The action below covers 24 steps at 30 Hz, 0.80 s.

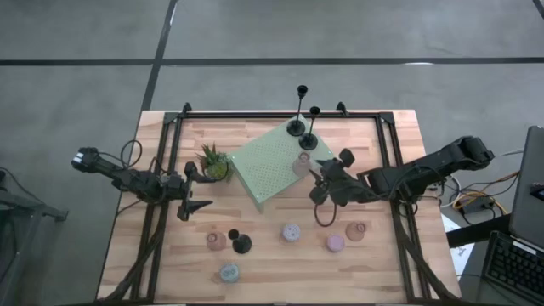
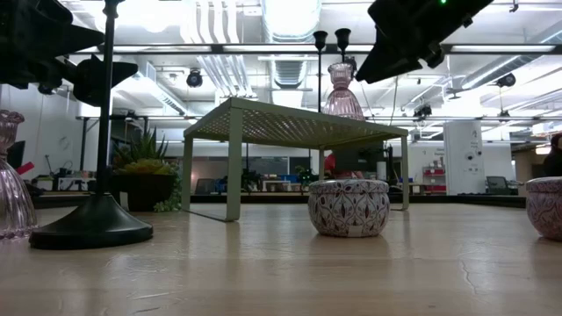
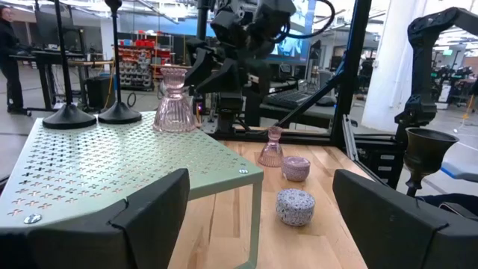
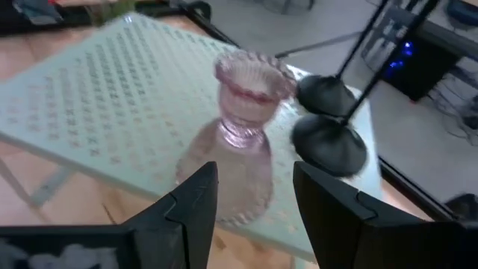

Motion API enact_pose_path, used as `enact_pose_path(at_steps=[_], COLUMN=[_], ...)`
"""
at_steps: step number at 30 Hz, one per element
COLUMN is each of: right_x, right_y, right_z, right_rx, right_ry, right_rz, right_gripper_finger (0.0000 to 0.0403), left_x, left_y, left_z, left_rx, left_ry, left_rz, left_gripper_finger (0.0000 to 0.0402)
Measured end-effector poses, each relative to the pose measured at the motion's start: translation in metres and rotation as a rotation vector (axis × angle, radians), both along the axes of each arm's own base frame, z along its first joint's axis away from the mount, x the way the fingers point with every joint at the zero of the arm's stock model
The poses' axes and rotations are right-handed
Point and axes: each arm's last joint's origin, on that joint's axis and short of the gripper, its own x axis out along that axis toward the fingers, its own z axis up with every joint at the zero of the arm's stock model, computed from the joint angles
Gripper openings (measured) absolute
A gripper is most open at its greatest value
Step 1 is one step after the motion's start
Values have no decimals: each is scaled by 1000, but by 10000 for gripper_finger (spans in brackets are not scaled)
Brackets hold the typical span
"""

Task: Pick & Place candle stick holders
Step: Put the bottom right pink glass candle holder on the shelf

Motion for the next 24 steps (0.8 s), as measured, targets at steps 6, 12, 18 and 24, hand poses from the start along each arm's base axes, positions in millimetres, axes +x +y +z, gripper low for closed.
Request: enact_pose_path(at_steps=[6, 12, 18, 24], right_x=[4, 6, 7, 8], right_y=[2, 2, -3, -7], right_z=[-2, -1, -3, -6], right_rx=[-2, -8, -2, 26], right_ry=[-65, -93, -92, -104], right_rz=[44, 53, 38, 58], right_gripper_finger=[166, 165, 162, 148], left_x=[0, 0, 0, 0], left_y=[0, 0, 0, 0], left_z=[0, 0, 0, 0], left_rx=[0, 0, 0, 0], left_ry=[1, 1, 1, 1], left_rz=[0, 0, 0, 0], left_gripper_finger=[335, 335, 335, 335])
